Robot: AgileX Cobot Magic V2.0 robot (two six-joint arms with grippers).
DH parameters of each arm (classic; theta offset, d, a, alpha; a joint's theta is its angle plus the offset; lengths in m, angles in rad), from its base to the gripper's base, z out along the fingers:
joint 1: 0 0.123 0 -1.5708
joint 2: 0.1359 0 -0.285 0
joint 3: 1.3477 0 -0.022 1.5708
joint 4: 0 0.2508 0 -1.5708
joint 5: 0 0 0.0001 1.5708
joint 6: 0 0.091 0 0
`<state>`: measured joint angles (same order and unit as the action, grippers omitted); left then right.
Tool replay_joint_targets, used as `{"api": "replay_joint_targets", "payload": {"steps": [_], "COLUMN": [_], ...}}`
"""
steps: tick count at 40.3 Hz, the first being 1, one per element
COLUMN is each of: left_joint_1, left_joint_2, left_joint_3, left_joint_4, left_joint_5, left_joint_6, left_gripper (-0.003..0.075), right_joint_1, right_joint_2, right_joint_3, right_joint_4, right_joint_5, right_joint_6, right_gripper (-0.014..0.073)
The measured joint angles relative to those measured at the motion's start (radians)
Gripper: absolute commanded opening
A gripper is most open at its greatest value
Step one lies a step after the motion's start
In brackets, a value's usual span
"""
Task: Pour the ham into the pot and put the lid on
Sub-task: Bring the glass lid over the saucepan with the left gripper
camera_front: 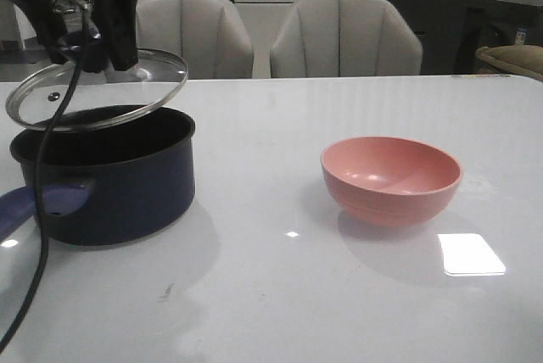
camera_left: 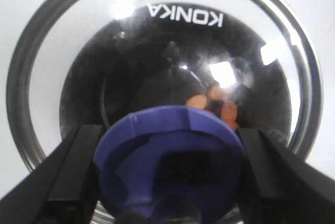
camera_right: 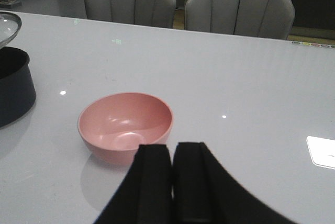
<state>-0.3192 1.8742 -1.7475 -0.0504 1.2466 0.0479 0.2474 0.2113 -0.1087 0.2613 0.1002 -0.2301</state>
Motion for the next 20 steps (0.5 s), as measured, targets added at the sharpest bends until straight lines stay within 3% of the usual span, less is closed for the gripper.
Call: {"api": "replay_joint_targets", "payload": {"steps": [20], "left_joint_1": [-0.031], "left_joint_2": [-0.002], "left_joint_3": [0.04], "left_joint_4": [0.026], "left_joint_5": [0.0], "left_joint_6": [0.012], "left_gripper": [0.026], "right_joint_1": [0.0], "right_joint_2": [0.0], "right_joint_3": [0.0], "right_joint_4": [0.0], "right_joint_5": [0.0], "right_joint_6": [0.0], "right_gripper": [0.0155]}}
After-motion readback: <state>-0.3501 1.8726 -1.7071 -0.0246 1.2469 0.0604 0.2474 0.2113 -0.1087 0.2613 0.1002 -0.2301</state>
